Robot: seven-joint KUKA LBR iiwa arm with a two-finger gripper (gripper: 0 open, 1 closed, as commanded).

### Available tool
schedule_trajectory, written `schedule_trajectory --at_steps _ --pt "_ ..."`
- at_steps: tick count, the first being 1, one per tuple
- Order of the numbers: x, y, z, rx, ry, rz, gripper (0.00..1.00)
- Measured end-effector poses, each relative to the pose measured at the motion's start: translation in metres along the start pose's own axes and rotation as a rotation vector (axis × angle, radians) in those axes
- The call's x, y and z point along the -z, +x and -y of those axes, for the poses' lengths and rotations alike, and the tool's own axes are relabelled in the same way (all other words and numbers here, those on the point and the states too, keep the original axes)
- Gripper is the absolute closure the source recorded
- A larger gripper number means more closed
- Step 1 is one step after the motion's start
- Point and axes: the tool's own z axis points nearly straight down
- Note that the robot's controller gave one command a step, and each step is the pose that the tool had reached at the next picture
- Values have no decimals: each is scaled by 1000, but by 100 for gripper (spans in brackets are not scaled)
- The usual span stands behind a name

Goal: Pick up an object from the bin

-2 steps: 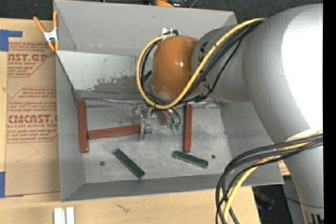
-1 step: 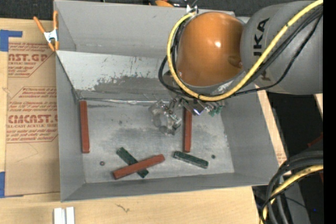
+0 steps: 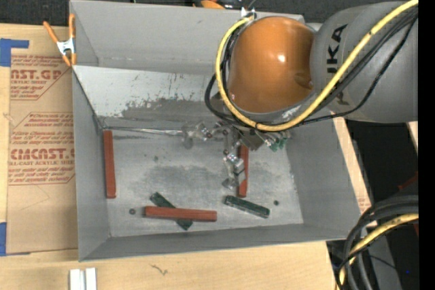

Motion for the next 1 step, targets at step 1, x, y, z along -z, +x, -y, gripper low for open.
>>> schedule_trajectory --at_steps 1 --pt "-71 8 -82 -193 -5 -9 0"
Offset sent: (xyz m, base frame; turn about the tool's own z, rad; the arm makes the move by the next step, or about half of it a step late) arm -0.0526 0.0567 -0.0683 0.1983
